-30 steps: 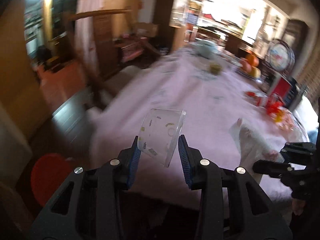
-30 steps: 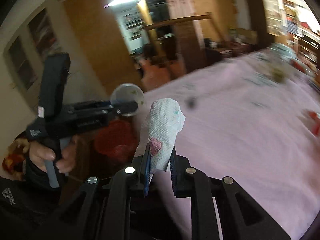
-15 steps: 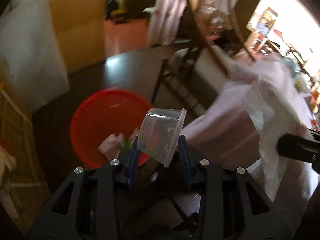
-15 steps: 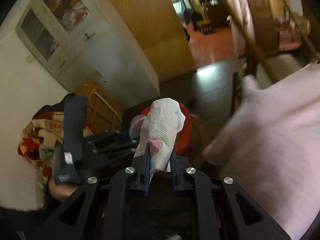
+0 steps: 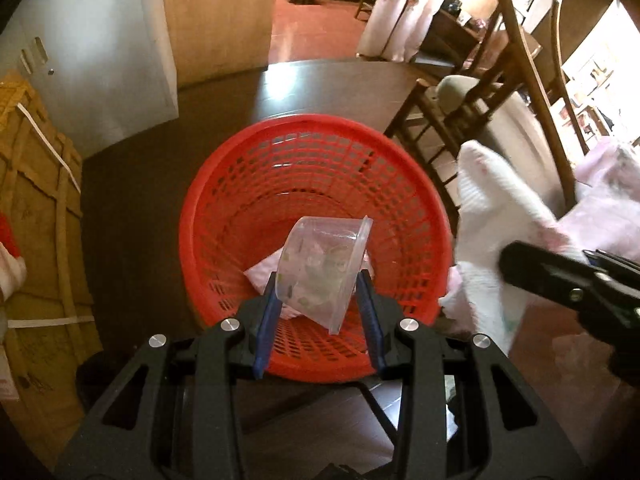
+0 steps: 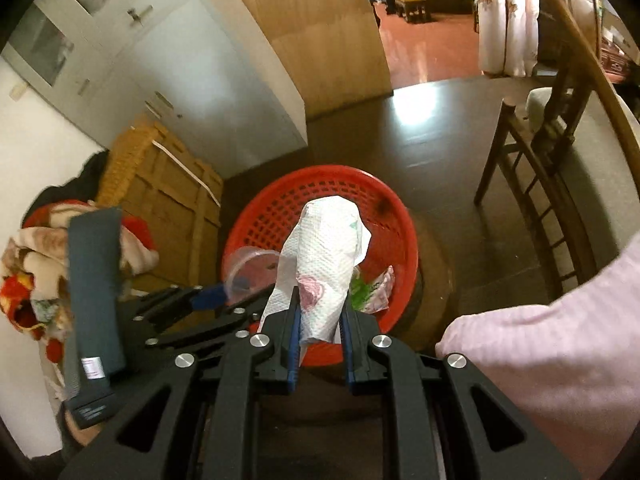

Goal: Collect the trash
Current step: 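Open both tools to drop the plastic cup and tissue into the basket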

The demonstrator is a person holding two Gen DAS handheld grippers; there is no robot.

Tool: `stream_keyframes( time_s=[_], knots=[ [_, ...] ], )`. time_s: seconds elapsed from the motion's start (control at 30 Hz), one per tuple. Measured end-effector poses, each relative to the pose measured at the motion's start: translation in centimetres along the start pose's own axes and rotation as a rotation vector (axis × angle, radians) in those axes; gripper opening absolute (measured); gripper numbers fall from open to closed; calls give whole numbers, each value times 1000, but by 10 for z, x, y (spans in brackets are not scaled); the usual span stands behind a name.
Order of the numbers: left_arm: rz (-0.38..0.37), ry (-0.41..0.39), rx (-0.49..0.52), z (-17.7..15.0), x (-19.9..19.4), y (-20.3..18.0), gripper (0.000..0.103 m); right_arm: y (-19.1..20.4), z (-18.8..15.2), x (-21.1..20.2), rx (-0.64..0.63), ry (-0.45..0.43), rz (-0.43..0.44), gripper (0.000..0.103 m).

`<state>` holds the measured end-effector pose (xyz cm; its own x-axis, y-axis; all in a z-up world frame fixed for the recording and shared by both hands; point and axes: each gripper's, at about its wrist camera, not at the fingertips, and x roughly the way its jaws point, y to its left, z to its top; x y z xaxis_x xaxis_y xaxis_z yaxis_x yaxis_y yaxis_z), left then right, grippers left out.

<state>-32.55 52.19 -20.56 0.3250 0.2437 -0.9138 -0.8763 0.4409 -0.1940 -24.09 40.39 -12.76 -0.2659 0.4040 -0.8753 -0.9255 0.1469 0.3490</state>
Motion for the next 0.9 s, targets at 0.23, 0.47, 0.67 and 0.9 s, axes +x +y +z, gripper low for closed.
stream_keyframes(
  time_s=[0.23,0.47,0.67,0.9],
  knots=[
    [16,27,-2,4,19,-5,35,-4,1,33,4,45,-38,17],
    [19,17,-16,11,14,0,38,-4,7,39,-29,35,-68,31],
    [22,-6,-43,12,0,4,38,-9,3,18,-2,5,-39,31],
    [-11,-5,-49,6,-11,-6,44,-15,-17,-33,30,-56,-13,38]
  ],
)
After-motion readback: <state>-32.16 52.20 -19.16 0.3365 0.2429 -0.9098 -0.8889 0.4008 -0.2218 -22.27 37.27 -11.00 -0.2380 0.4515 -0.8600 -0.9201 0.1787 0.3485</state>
